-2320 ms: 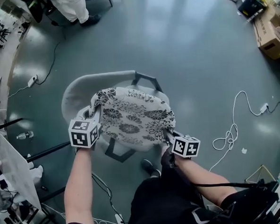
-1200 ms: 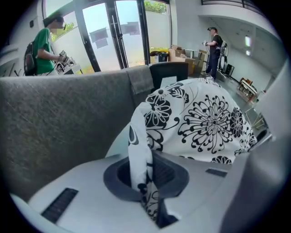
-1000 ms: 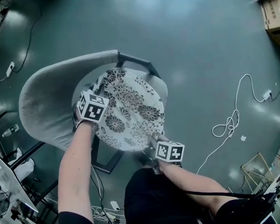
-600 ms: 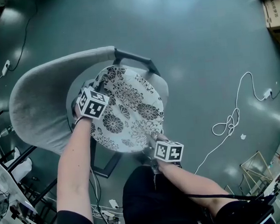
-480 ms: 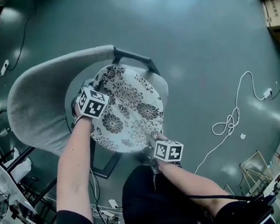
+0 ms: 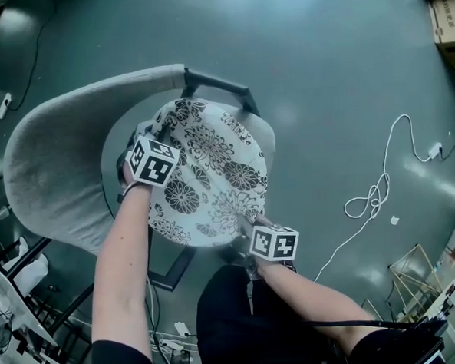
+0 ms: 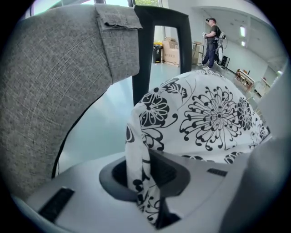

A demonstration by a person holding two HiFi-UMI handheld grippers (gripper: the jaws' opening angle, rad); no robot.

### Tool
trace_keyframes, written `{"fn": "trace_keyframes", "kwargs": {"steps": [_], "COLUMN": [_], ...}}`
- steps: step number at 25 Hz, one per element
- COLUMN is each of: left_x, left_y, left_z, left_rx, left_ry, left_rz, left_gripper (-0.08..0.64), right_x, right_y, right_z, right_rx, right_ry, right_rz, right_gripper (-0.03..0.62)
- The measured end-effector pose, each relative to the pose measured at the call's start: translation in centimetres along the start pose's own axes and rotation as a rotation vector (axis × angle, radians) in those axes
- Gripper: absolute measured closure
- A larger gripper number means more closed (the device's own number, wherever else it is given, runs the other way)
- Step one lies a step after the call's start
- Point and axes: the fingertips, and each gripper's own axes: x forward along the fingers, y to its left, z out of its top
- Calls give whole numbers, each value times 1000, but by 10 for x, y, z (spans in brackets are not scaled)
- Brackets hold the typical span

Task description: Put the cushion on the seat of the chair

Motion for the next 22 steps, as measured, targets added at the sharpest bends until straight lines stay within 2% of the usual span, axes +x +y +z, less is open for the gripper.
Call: {"fn": "trace_keyframes", "kwargs": {"steps": [3,8,12,16,22], "left_x": [-4,-24,-56,-98,-187], "left_y": [5,18,19,6,-17], "left_z": [0,-3,-2,1,15], "left_rx": [-3,33,31,-47,-245], "left_ry": [-13,-27,-92,-196,-399], "left_rz": [19,89,143,136,113], "left_gripper": [456,356,298,290,291], "right_x": [-1,-2,-6,-12,-41], "right_y": [-1,2,6,13,20], "right_z": [-1,3,1,0,5], "right_rx": [-59,-83,-101,-116,-151], "right_ry": [8,10,1,-2,-19], "right_rz": [-5,-20,-24,-19,-56], "right_gripper": [563,558,546,406,322]}}
